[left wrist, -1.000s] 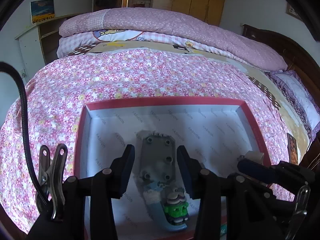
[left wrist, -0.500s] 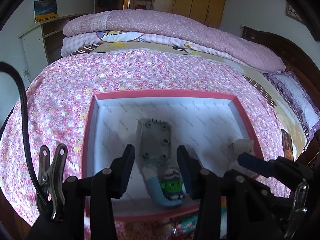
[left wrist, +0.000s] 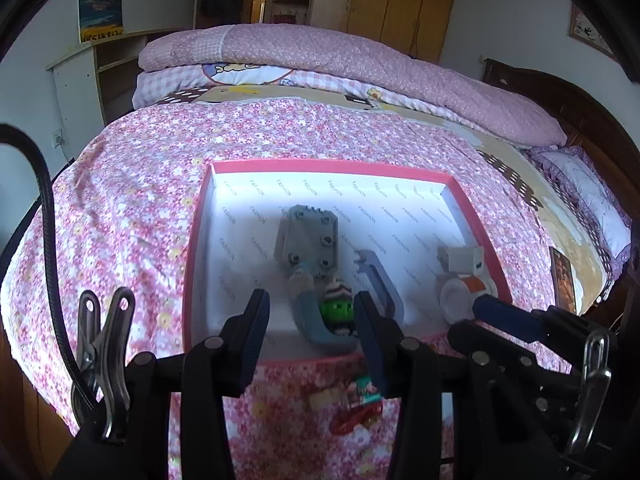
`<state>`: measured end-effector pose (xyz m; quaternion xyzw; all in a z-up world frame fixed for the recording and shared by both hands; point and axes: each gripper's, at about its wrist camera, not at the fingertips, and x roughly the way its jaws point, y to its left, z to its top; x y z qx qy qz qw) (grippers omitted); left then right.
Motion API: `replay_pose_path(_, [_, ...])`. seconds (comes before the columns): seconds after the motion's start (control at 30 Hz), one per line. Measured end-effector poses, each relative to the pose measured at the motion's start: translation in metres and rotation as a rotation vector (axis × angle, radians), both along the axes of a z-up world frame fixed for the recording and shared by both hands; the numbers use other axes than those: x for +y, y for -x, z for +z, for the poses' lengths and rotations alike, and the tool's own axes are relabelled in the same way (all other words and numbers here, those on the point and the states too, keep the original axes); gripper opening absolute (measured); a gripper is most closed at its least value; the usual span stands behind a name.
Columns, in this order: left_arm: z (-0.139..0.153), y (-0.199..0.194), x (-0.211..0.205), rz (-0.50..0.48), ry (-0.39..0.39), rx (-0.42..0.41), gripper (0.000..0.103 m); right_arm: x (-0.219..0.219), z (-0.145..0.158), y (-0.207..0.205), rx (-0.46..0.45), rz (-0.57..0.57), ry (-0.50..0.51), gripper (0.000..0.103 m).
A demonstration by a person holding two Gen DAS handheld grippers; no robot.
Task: Organize rigid objects
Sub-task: 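Lift both open tools out of the tray toward the green packet and tape dispenser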
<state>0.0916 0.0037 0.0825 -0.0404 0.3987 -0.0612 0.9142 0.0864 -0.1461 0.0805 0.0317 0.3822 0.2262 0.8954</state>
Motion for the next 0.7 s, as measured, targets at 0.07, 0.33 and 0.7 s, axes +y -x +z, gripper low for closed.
replay_pose_path(0.07, [0.000,0.006,0.000,-0.001,0.001,0.000,0.046,-0.001,-0.001,0.004,0.002,-0.003,0.001,0.038])
replay_pose_path(0.33, [-0.002,0.025,0.000,-0.009,0.011,0.006,0.046,-0.007,-0.005,0.021,0.006,-0.012,-0.002,0.038])
replay_pose_path(0.7, [-0.006,0.050,-0.004,-0.026,0.019,0.013,0.046,-0.018,-0.015,0.044,0.016,-0.023,0.002,0.038])
